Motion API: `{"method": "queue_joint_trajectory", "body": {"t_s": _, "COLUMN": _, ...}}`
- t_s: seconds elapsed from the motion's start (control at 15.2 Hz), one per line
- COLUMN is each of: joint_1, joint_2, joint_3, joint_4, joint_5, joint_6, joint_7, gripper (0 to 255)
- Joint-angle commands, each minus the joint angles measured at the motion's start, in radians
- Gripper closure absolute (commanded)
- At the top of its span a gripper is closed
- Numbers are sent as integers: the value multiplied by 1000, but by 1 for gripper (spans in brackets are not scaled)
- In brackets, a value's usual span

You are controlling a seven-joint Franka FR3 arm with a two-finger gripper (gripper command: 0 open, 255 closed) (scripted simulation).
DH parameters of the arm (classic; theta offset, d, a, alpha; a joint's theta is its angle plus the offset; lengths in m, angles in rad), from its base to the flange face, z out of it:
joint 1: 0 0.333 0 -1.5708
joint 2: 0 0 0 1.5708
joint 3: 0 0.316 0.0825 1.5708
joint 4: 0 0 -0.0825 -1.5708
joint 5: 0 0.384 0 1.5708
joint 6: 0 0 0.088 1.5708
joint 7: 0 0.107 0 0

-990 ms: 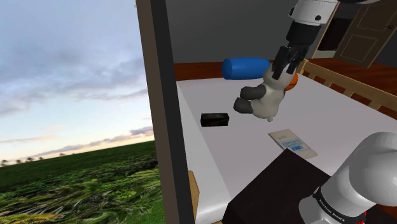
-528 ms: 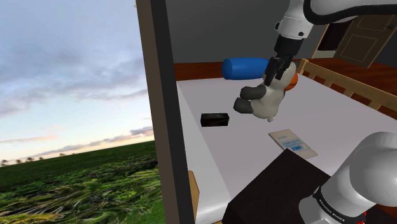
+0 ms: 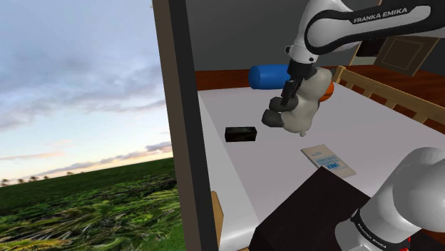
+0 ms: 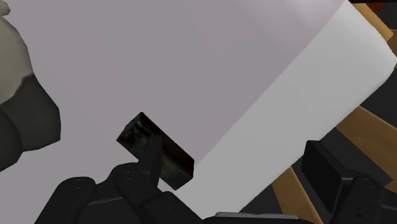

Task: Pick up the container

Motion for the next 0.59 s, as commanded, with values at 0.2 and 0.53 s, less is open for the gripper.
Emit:
{"method": "queue_joint_trajectory", "body": {"t_s": 0.2, "joint_1": 16, "joint_2": 188, "joint_3": -51, "joint_4": 60, "joint_5": 16, "joint_6": 119, "joint_7": -157, "gripper": 0}}
{"method": "queue_joint_trajectory", "body": {"t_s": 0.53, "joint_1": 25, "joint_2": 380, "joint_3": -75, "joint_4": 147, "joint_5": 59, "joint_6": 211, "joint_7": -309, "gripper": 0}}
